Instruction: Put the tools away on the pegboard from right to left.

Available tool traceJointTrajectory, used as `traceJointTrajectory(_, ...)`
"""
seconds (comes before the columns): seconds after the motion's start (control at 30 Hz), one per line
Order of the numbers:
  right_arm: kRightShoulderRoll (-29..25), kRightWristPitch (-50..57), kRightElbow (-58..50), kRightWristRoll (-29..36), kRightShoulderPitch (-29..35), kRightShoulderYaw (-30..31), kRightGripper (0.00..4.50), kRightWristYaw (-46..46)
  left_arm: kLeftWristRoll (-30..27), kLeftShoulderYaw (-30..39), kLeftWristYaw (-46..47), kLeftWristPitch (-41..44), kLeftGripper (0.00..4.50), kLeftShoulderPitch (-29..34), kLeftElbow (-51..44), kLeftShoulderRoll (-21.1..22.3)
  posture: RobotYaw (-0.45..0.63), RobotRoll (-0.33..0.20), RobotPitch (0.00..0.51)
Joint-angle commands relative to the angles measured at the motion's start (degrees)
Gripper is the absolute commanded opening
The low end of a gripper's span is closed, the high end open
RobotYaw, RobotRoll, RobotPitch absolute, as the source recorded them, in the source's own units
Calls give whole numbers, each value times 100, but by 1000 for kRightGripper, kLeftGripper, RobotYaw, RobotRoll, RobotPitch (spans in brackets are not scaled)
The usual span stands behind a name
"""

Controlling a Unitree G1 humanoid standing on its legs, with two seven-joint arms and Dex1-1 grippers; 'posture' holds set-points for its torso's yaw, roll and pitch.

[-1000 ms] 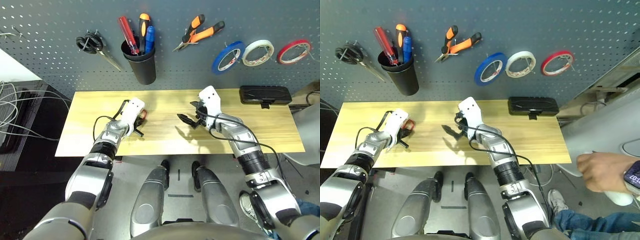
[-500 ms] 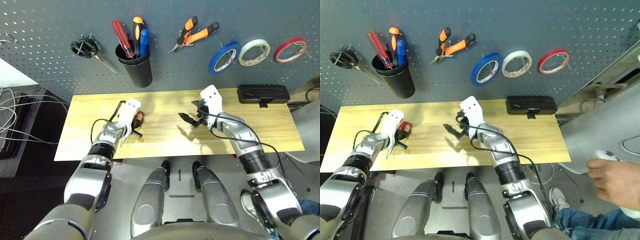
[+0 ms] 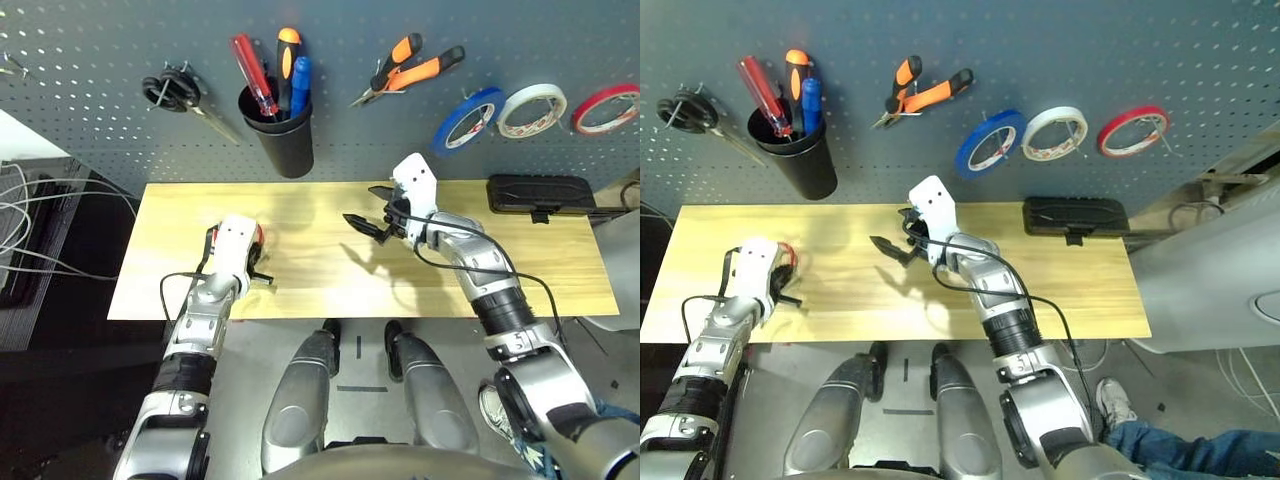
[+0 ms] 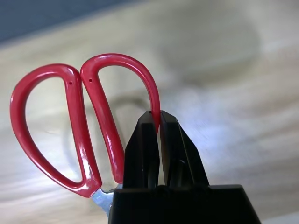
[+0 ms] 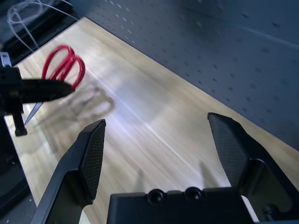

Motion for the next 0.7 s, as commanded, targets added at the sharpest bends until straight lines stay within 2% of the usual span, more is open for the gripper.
traceJointTrajectory(0.03, 41, -147, 30, 129, 33, 74, 4500, 210, 32, 92, 266, -253, 24, 333, -658, -106, 78, 0, 315)
traceJointTrajectory(0.43, 146, -374, -174, 288, 18, 160, 4500, 577, 295, 195, 747, -1007, 24, 831, -1822, -86, 92, 0, 307)
traceJointTrajectory(0.7, 188, -411, -224, 319, -46, 154, 4500, 608, 590, 229, 899, -1686, 24, 669, -2219, 61, 92, 0, 306)
